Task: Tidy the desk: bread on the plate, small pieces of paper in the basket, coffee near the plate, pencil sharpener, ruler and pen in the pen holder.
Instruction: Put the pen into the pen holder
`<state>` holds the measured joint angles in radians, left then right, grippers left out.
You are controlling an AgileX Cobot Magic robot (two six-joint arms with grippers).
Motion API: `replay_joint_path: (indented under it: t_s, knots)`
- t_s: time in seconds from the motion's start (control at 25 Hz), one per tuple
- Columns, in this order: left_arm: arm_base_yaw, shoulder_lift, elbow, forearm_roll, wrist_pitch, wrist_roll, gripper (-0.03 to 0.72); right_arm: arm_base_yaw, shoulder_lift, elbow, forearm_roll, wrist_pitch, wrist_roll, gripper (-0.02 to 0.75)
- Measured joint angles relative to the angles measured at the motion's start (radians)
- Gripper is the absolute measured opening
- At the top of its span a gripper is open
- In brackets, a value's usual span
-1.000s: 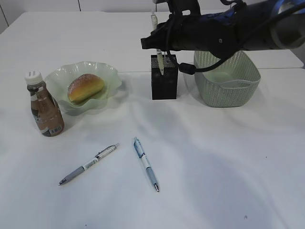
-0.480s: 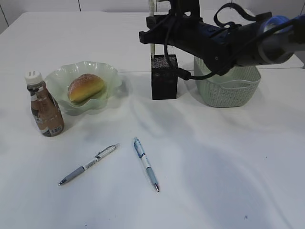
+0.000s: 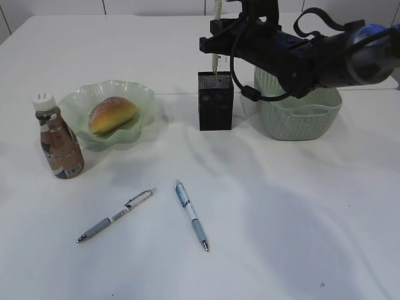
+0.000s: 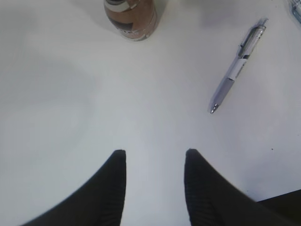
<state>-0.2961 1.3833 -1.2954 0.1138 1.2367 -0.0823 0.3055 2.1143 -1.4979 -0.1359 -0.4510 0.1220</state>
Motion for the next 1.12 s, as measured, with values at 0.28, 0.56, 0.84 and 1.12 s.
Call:
replay_joint_path:
  t_s: [0.28,0.56,0.84,1.12]
  knots:
    - [0.000,0.000,0.000,0.000,0.000,0.000,0.286,0.000,0.040,0.000,0.016,-0.065,-0.025,0.113]
    - [0.000,0.000,0.000,0.000,0.000,0.000,0.286,0.000,0.101,-0.020,0.057,-0.100,-0.042,0.113]
    - [0.000,0.000,0.000,0.000,0.000,0.000,0.286,-0.003,0.145,-0.078,0.071,-0.105,-0.105,0.113]
    - [0.000,0.000,0.000,0.000,0.000,0.000,0.286,-0.009,0.170,-0.089,0.086,-0.090,-0.112,0.113]
